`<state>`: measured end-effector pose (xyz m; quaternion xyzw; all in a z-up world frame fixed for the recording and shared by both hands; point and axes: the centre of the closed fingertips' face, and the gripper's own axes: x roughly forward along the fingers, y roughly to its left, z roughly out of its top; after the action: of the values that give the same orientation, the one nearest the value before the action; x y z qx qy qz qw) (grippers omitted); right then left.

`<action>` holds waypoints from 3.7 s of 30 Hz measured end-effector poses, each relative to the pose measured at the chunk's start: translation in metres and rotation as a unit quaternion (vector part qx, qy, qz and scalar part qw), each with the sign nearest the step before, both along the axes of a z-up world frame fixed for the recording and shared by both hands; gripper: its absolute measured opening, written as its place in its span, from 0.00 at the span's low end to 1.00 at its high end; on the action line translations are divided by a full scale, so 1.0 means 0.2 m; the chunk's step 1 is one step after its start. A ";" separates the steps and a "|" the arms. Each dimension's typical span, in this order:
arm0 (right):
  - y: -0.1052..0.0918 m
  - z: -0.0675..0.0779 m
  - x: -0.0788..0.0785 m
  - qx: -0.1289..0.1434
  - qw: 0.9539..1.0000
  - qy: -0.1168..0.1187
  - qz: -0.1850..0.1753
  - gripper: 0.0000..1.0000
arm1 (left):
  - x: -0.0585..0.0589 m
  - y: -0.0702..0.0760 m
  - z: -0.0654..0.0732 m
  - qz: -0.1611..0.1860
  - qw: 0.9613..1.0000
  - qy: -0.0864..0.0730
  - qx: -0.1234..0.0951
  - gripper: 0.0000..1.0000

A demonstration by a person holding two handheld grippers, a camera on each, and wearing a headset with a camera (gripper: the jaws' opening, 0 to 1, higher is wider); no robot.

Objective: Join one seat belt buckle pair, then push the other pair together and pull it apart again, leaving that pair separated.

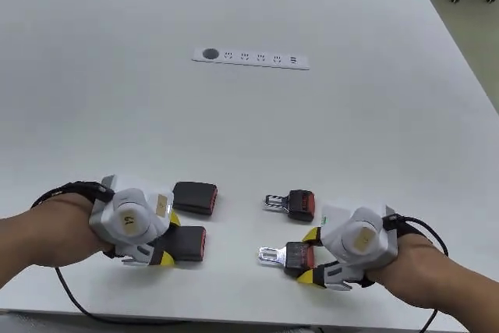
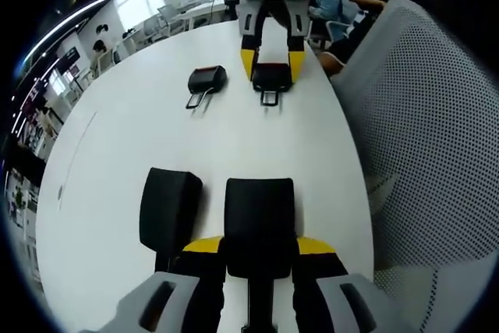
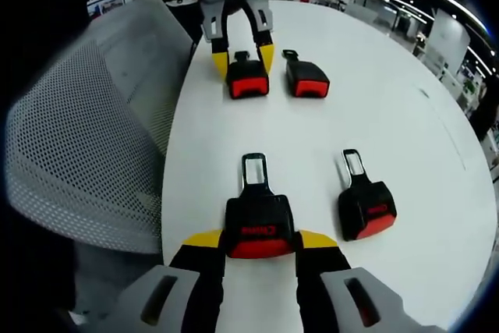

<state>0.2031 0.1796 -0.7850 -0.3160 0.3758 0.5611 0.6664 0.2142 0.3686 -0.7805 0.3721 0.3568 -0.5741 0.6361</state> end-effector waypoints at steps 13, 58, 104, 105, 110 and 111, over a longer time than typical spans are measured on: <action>0.04 0.00 0.02 -0.013 1.000 0.002 -0.004 0.32 | 0.00 0.00 0.00 0.013 1.000 0.016 -0.001 0.33; 0.47 0.02 0.05 0.011 1.000 -0.017 0.017 0.31 | 0.00 0.00 -0.01 0.014 1.000 0.024 -0.003 0.33; 0.66 0.02 0.08 0.051 0.998 -0.021 0.038 0.29 | 0.00 0.00 -0.01 0.015 0.999 0.028 -0.019 0.32; 0.65 0.01 0.08 0.050 0.998 -0.021 0.037 0.29 | 0.00 0.00 -0.01 0.014 0.999 0.028 -0.018 0.32; 0.64 0.04 0.06 0.048 0.998 -0.026 0.036 0.30 | 0.00 0.00 -0.01 0.016 0.999 0.031 -0.016 0.33; 0.64 0.02 0.06 0.042 0.998 -0.023 0.043 0.30 | 0.00 0.00 -0.01 0.010 0.999 0.029 -0.017 0.33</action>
<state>0.2152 0.3069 -0.7809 -0.3165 0.3228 0.5972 0.6625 0.2149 0.3691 -0.7834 0.3409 0.3692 -0.5839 0.6376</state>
